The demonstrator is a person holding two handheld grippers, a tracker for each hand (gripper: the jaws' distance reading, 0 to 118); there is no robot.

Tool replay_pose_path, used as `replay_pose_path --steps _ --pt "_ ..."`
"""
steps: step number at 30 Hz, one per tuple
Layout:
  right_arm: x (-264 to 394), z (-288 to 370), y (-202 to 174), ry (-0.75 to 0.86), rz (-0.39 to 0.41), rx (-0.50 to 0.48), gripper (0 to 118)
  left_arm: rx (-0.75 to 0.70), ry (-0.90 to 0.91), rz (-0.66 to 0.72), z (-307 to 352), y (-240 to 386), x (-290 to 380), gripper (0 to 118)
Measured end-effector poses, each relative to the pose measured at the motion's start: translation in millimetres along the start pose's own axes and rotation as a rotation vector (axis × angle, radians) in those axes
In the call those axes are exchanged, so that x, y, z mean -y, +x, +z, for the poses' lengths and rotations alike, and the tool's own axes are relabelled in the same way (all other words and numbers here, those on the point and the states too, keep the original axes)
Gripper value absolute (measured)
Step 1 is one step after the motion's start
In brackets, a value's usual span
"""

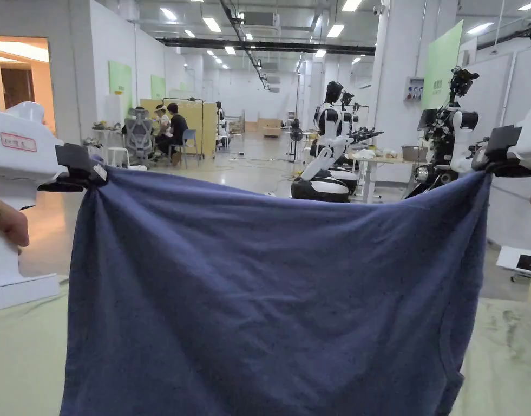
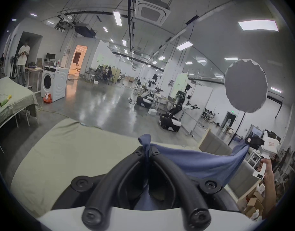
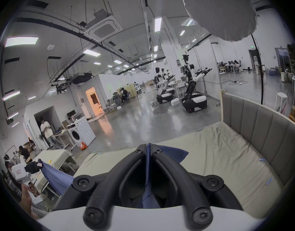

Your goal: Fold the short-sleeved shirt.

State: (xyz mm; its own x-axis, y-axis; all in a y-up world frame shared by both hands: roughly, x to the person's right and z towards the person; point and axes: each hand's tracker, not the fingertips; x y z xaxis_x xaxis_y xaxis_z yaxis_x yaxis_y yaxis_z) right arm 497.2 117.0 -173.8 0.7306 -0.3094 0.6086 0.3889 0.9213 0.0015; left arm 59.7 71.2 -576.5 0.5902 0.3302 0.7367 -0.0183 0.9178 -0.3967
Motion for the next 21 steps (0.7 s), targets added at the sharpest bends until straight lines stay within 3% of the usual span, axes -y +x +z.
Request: replay_pose_path --steps 11,21 --pt "-90.0 -84.4 -24.7 0.148 -0.017 0.052 5 -0.035 0.106 -0.014 -87.4 -3.2 -72.6 2" --pt "-80.7 -115.4 -17.6 0.177 -0.009 0.057 5 -0.031 0.093 0.023 -139.4 -24.1 -50.4 2"
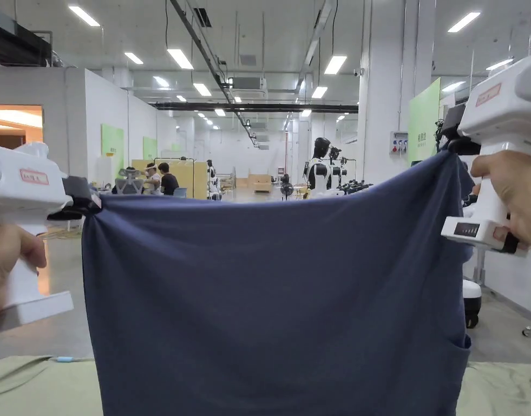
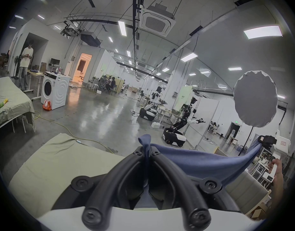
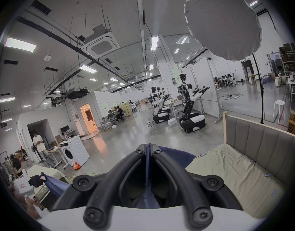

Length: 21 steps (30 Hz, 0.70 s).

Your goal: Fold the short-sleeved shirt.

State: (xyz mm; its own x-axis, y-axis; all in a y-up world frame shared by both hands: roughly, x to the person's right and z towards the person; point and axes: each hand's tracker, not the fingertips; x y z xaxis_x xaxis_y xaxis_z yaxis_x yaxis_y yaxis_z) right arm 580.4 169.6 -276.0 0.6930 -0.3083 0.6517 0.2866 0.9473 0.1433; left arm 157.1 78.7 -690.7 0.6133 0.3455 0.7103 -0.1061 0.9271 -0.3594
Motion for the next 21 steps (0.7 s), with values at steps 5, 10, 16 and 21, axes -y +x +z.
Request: replay_pose_path --steps 5,10,16,21 --pt "49.0 -8.1 14.7 -0.066 0.003 -0.012 5 0.019 -0.061 0.001 -10.1 -14.2 50.8 2" --pt "114.6 9.5 39.3 -0.142 0.007 -0.051 5 0.071 -0.139 0.065 4.6 -32.0 117.8 2" --pt "213.9 83.6 83.5 -0.237 0.077 -0.104 5 0.148 -0.258 0.001 63.1 -43.9 212.3 2" --pt "301.6 178.4 122.4 -0.354 -0.044 -0.159 5 0.221 -0.319 0.025 147.3 -52.7 292.7 2"
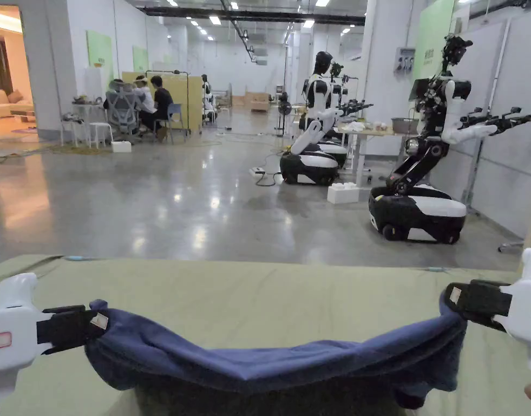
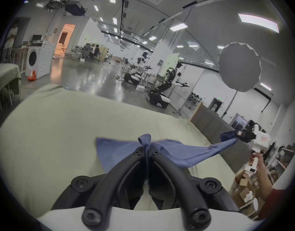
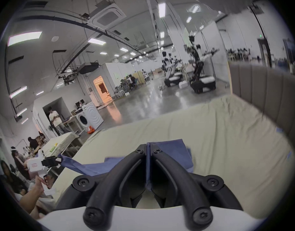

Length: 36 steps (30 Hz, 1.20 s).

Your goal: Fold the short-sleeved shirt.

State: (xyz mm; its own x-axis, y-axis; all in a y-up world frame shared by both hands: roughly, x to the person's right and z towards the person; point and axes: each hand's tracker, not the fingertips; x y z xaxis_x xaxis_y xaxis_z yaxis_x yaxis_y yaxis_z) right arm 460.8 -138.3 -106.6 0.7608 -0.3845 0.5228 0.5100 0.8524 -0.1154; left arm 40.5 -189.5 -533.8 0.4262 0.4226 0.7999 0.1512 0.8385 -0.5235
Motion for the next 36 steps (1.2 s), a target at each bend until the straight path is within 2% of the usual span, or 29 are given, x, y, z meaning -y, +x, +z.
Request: replay_pose_path --steps 3,7,10,17,19,24,27,32,33,34,35,36 --pt "63.3 33.2 17.3 -0.067 -0.031 -0.006 5 -0.022 -0.018 -0.007 33.9 -2.4 54.2 2" --pt "138.4 76.7 31.8 -0.104 0.029 -0.015 5 0.004 -0.101 0.022 74.6 -6.9 117.8 2" --pt "172.0 102.6 40.1 -0.125 0.019 -0.018 5 -0.016 -0.157 -0.028 98.4 -3.4 149.3 2" --pt "203.6 146.5 37.8 -0.15 0.029 -0.032 5 0.004 -0.156 0.014 147.6 -4.8 181.0 2" --pt "210.0 151.2 40.0 -0.156 0.011 -0.03 5 -0.019 -0.163 0.006 155.7 -6.5 187.3 2" --pt "232.5 145.3 58.6 -0.197 -0.067 0.004 5 -0.076 -0.243 -0.025 157.1 -18.8 208.3 2" --pt "247.2 141.1 65.4 -0.224 -0.053 0.038 5 -0.106 -0.305 -0.054 150.4 -20.4 220.1 2" --pt "264.2 139.8 71.7 -0.287 -0.081 0.054 5 -0.127 -0.366 -0.056 139.3 -23.2 233.5 2" --pt "265.4 139.6 73.4 -0.301 -0.083 0.058 5 -0.142 -0.37 -0.044 139.3 -23.3 235.4 6" --pt "265.9 139.1 74.9 -0.317 -0.092 0.081 5 -0.157 -0.381 -0.024 138.8 -24.9 235.1 18" --pt "265.0 138.0 76.3 -0.343 -0.109 0.135 7 -0.158 -0.393 0.009 139.6 -27.1 234.1 41" --pt "262.3 141.0 77.9 -0.358 -0.126 0.178 21 -0.145 -0.405 0.045 142.2 -27.7 231.7 84"
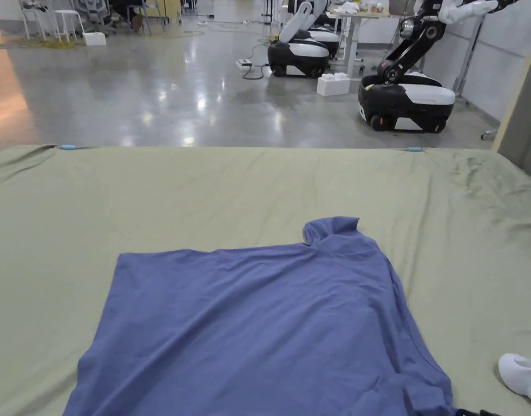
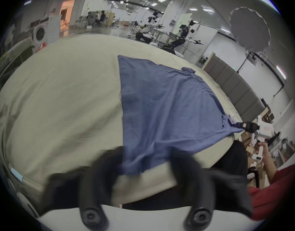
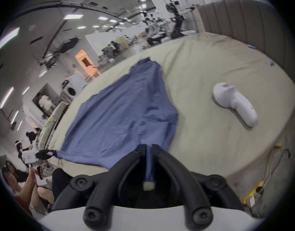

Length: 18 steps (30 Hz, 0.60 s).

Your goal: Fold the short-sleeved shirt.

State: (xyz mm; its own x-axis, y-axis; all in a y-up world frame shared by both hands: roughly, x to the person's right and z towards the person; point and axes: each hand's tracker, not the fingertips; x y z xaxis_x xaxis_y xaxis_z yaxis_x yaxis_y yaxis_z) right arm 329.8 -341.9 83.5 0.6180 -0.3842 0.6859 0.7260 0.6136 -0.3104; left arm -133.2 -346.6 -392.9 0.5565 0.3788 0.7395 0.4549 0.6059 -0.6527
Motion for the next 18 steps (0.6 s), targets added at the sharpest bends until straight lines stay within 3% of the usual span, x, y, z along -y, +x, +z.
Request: replay_pose_path --steps 1,2,3,8,9,10,11,12,14,16,18 --pt "-0.7 5.7 1.9 0.023 -0.017 0.032 40 0.018 0.004 0.029 6.1 1.6 0.2 101" --pt "-2.1 15.1 3.1 0.046 -0.035 0.047 56 0.042 0.05 0.031 19.4 5.7 -0.2 102" --pt "-3.0 27.4 2.2 0.062 -0.029 0.038 64 0.036 0.087 0.017 33.1 13.0 -0.4 102" --pt "15.4 93.6 -34.0 0.304 0.115 0.197 66 -0.173 0.327 -0.124 107.0 76.8 17.9 101" --pt "26.7 103.6 -43.5 0.379 0.14 0.212 60 -0.174 0.347 -0.121 116.7 88.6 24.9 97" --pt "39.7 112.1 -52.0 0.451 0.148 0.2 38 -0.164 0.397 -0.122 123.4 100.5 35.7 79" --pt "49.5 118.0 -59.9 0.484 0.129 0.149 4 -0.143 0.456 -0.113 129.4 111.7 44.9 36" --pt "56.2 119.7 -69.9 0.482 0.132 0.097 3 -0.118 0.492 -0.091 130.7 121.4 51.7 0" --pt "65.0 115.2 -84.7 0.455 0.162 0.166 3 -0.201 0.522 -0.053 129.2 124.2 61.9 0" --pt "57.9 108.7 -98.4 0.393 0.216 0.137 3 -0.108 0.467 -0.069 127.4 129.3 64.1 0" --pt "51.0 103.3 -102.3 0.419 0.222 0.147 3 -0.171 0.469 -0.105 110.6 139.0 66.4 0"
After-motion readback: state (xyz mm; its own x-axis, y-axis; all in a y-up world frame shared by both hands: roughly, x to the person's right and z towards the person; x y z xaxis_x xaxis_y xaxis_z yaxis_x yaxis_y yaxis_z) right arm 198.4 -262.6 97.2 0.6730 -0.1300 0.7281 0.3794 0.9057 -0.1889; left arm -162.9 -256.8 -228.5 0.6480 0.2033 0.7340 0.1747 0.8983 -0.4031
